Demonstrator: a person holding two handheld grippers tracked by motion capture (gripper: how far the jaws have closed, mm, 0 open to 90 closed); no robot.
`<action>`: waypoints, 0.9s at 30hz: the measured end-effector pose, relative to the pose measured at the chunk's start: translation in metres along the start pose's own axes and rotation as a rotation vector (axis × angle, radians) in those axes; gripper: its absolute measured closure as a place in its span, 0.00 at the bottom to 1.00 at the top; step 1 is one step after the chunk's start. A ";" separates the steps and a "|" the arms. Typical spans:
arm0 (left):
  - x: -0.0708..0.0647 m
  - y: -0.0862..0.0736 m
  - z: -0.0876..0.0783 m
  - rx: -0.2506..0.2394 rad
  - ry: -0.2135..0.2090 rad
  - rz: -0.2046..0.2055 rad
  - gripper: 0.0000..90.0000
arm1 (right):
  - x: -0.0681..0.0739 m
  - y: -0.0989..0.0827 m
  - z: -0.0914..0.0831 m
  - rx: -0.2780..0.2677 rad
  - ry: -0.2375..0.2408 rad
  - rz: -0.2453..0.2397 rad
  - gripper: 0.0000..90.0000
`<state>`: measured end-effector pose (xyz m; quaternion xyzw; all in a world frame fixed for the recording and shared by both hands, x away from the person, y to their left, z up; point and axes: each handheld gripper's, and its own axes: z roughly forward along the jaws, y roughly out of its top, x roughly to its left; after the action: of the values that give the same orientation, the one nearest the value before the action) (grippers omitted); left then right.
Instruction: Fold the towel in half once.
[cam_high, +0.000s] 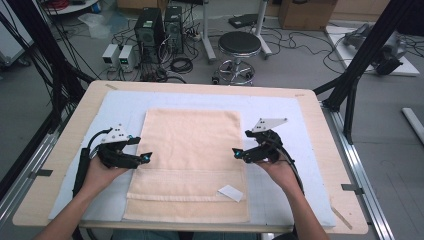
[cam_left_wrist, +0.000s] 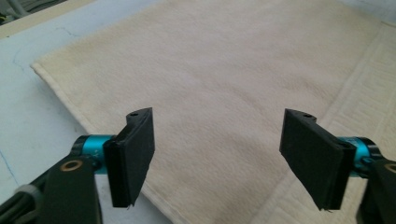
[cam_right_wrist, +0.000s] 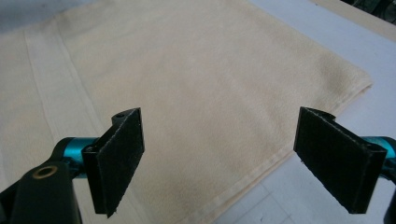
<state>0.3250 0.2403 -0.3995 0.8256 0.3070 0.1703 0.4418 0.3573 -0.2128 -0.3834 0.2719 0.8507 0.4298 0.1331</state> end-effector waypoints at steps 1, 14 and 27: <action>-0.002 -0.002 -0.002 0.001 -0.009 0.003 0.29 | 0.004 -0.002 -0.001 0.004 -0.014 -0.020 0.17; -0.031 -0.034 -0.015 0.063 -0.079 0.064 0.38 | 0.040 -0.039 -0.003 0.060 0.073 -0.121 0.42; -0.039 -0.047 -0.004 0.145 -0.121 0.107 0.66 | 0.047 -0.056 0.013 0.152 0.144 -0.145 0.78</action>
<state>0.2770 0.2369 -0.4366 0.8794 0.2466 0.1210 0.3888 0.3062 -0.2038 -0.4357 0.1875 0.9056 0.3716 0.0815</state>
